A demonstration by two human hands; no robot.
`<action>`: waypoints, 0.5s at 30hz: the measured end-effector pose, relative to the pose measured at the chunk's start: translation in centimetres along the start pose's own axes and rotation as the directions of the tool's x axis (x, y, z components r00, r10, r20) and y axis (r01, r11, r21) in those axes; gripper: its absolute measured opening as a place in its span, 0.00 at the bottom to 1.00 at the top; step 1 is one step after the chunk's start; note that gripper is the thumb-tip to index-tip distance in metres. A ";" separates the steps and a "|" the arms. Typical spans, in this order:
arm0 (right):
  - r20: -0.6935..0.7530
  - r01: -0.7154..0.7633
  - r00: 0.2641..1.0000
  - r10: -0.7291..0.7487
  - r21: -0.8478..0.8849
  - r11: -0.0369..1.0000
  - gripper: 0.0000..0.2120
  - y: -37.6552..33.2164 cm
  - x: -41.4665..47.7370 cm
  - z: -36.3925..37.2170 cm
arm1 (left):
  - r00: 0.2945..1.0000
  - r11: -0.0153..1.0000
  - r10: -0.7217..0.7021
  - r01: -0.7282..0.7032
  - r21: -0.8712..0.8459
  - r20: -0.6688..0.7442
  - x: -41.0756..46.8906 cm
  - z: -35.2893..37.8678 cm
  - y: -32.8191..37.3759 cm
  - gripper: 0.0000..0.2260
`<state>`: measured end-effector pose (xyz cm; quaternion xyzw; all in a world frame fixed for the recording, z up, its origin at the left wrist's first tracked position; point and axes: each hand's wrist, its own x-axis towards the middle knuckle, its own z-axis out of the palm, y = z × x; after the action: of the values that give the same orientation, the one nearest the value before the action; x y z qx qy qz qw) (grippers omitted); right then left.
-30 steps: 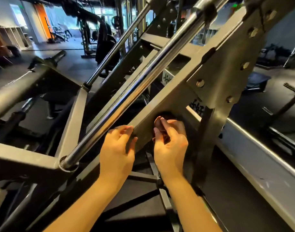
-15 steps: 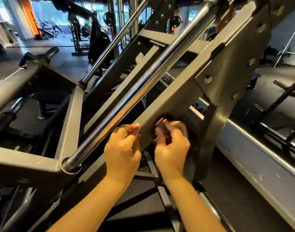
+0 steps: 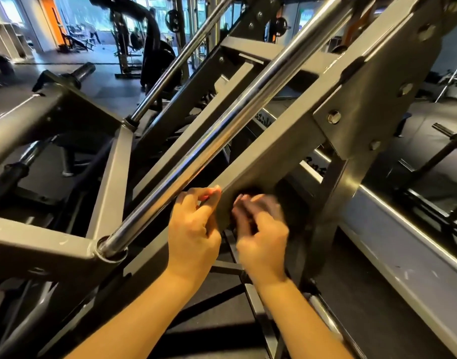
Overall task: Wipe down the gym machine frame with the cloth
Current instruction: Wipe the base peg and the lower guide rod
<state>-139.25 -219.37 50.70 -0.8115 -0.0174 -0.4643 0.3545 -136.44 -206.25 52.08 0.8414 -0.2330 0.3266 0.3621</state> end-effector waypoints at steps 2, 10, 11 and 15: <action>0.238 0.158 0.960 -0.146 -0.033 0.987 0.10 0.9 -1.5 -0.4 | 1.000 1.000 -0.004 0.004 -0.002 0.003 -0.1 0.0 -0.2 0.21; -0.348 -0.147 0.928 0.134 -0.009 0.989 0.14 0.4 10.0 -5.8 | 0.998 0.999 -0.041 0.040 -0.008 -0.050 -0.2 0.1 0.2 0.22; -0.350 -0.124 0.929 0.118 0.004 0.992 0.13 0.0 9.3 -4.9 | 0.997 0.999 -0.052 0.051 -0.009 -0.057 -0.3 0.2 0.2 0.23; 0.008 0.193 0.981 -0.194 0.029 0.981 0.11 0.7 2.5 -1.0 | 0.994 0.995 -0.098 0.096 -0.039 -0.049 -0.4 0.2 0.6 0.26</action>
<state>-138.31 -221.26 52.56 -0.8034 -0.1045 -0.4920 0.3188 -136.97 -206.72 51.93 0.8364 -0.1884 0.3255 0.3988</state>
